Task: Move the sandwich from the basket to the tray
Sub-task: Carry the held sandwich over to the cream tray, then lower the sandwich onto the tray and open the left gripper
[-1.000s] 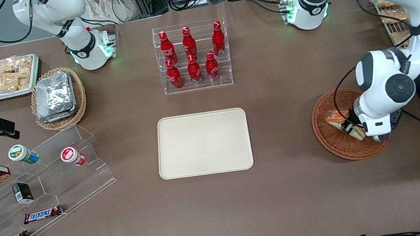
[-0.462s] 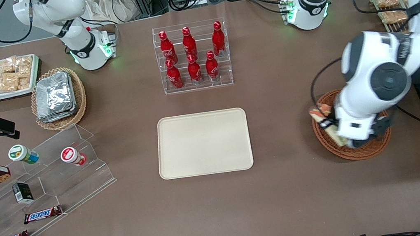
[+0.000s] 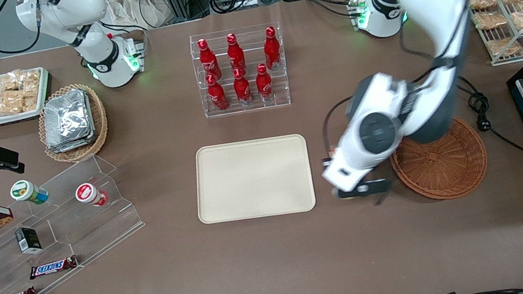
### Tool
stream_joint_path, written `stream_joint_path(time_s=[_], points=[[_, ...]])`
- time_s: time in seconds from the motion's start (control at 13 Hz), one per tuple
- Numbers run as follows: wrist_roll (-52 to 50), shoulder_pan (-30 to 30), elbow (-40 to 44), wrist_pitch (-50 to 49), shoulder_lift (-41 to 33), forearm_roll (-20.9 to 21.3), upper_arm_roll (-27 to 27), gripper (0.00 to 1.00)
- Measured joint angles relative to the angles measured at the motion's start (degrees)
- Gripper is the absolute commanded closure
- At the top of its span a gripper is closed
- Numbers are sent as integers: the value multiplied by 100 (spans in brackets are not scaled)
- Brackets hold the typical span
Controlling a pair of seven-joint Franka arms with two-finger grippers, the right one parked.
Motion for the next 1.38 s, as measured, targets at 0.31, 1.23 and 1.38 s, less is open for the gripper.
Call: stream_joint_path(time_s=[0.31, 1.23, 1.38], points=[[-101, -567, 81, 876, 743, 27, 16, 100], [-108, -407, -26, 162, 3, 42, 38, 0], [95, -86, -900, 161, -794, 46, 41, 0]])
